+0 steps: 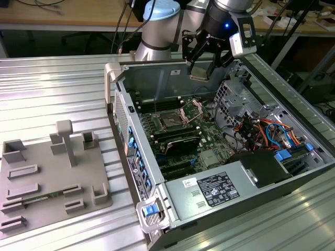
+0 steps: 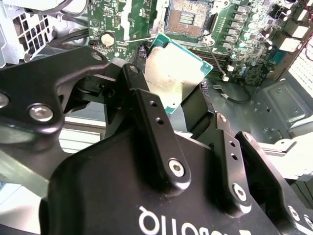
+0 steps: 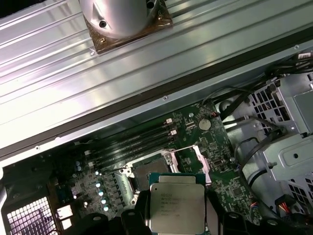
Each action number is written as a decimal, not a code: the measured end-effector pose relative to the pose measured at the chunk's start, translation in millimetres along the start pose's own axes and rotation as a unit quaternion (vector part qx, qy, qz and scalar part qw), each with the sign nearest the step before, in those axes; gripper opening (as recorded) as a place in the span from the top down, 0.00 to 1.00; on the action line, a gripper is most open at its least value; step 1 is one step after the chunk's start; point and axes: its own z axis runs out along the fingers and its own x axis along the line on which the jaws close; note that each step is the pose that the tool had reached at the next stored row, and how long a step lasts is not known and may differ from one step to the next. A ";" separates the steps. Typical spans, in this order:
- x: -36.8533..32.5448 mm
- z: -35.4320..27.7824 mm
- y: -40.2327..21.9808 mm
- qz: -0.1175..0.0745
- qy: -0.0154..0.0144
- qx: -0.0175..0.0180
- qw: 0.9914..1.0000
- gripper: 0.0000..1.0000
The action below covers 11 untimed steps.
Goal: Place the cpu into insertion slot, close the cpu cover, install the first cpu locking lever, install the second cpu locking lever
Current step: 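Place the cpu into insertion slot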
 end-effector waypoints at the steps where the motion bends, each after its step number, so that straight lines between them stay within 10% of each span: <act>1: 0.0 0.1 0.0 0.002 0.000 0.000 1.000 0.45; 11: 0.7 1.0 -0.4 0.030 -0.003 -0.001 1.000 0.45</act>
